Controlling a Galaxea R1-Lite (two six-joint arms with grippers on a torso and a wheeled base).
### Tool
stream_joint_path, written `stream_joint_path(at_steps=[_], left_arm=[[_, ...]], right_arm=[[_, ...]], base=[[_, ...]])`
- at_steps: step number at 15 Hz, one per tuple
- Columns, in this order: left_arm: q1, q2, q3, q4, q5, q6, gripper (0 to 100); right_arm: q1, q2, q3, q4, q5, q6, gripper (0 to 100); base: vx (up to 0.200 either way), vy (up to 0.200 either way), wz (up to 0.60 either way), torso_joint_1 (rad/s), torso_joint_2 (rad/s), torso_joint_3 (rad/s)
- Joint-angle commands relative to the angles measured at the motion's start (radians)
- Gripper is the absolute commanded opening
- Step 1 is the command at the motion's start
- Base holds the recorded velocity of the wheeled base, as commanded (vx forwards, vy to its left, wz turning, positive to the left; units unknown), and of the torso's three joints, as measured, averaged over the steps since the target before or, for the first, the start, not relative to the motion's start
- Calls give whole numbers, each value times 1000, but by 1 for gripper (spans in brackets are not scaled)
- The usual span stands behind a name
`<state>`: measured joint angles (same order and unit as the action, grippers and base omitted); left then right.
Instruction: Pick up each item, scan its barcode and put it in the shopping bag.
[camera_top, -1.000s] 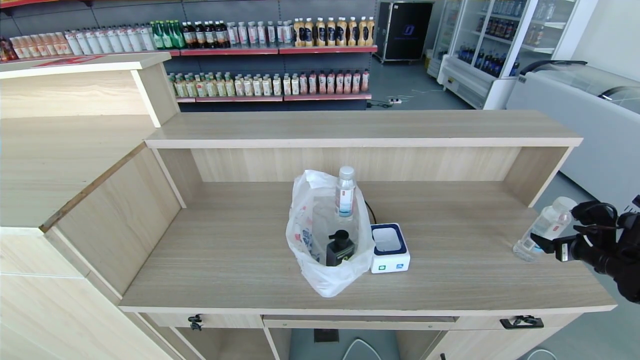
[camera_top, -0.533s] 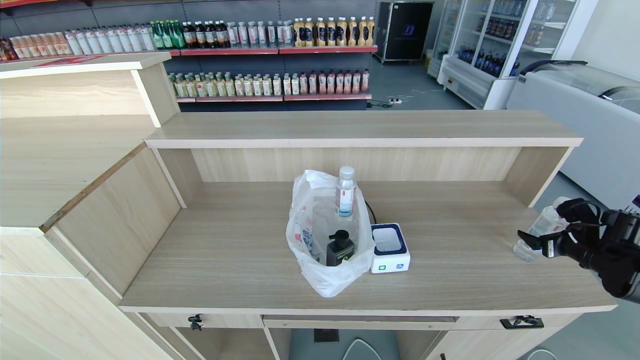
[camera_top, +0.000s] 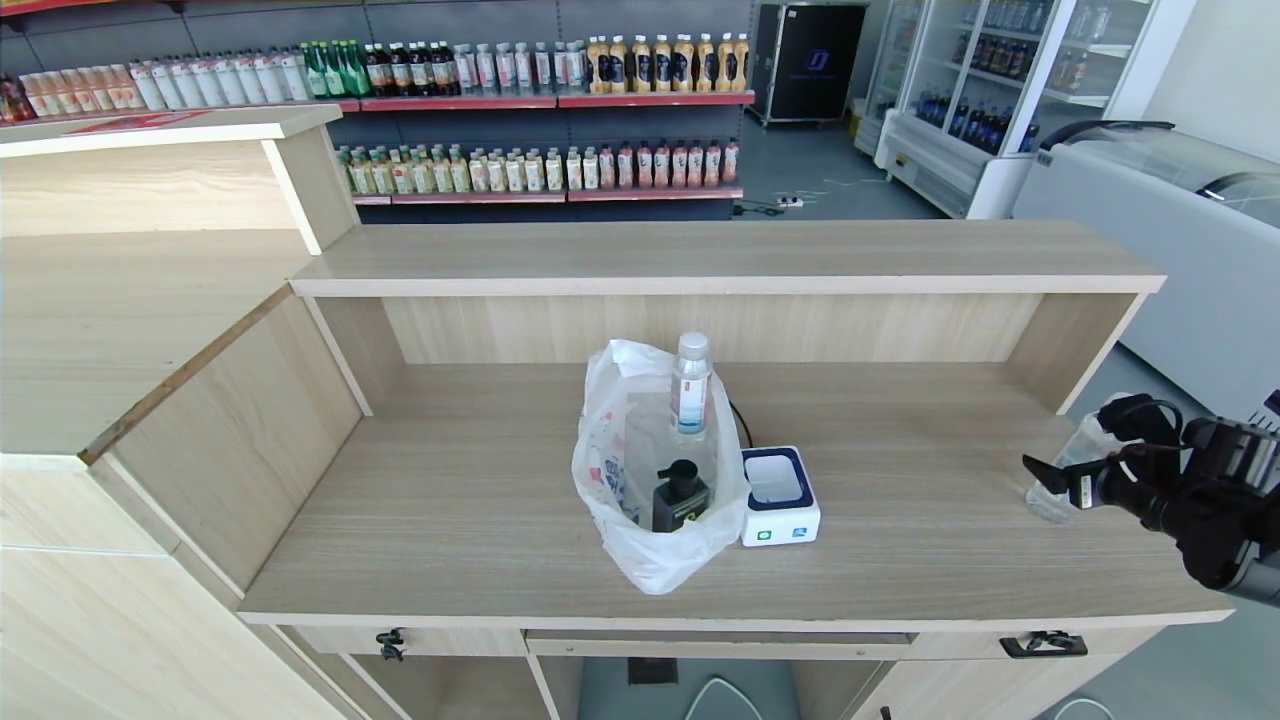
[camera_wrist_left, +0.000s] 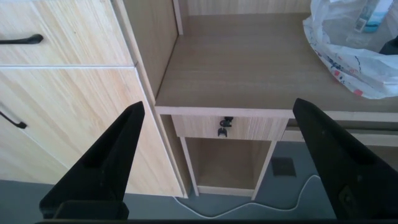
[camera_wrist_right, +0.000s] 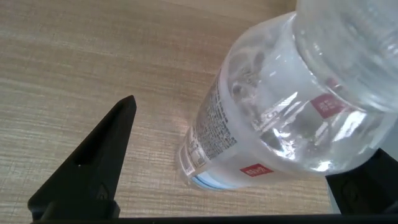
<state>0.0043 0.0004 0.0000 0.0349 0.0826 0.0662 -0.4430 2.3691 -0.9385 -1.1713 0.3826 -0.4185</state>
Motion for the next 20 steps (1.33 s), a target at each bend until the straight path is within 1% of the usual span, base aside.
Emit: stream_joint_path(at_steps=[1,5,6,12,15,17,18,19,20], left_arm=[[0,0,0,0,0,0,100],[0,0,0,0,0,0,100],[0,0,0,0,0,0,100],[0,0,0,0,0,0,100],[0,0,0,0,0,0,100],[0,0,0,0,0,0,100],[0,0,0,0,0,0,100],[0,0,0,0,0,0,100],[0,0,0,0,0,0,100]], right_arm=[[3,16,-19,-2,1,0,100],[3,28,-36,-4,4,4,100],[3,30,-36,-5,4,7,0],[-2,41,-51,-25,4,9,0],[-3,24,-49,-38,4,55,0],[1,-24,-34,-25,6,119,0],[15,-74,-11,-5,7,175,0],[41,-156,24,32,13,242,0],[70,-260,56,82,41,311,0]], base=[[0,0,0,0,0,0],[0,0,0,0,0,0],[0,0,0,0,0,0],[0,0,0,0,0,0],[0,0,0,0,0,0],[0,0,0,0,0,0],[0,0,0,0,0,0],[0,0,0,0,0,0],[0,0,0,0,0,0]])
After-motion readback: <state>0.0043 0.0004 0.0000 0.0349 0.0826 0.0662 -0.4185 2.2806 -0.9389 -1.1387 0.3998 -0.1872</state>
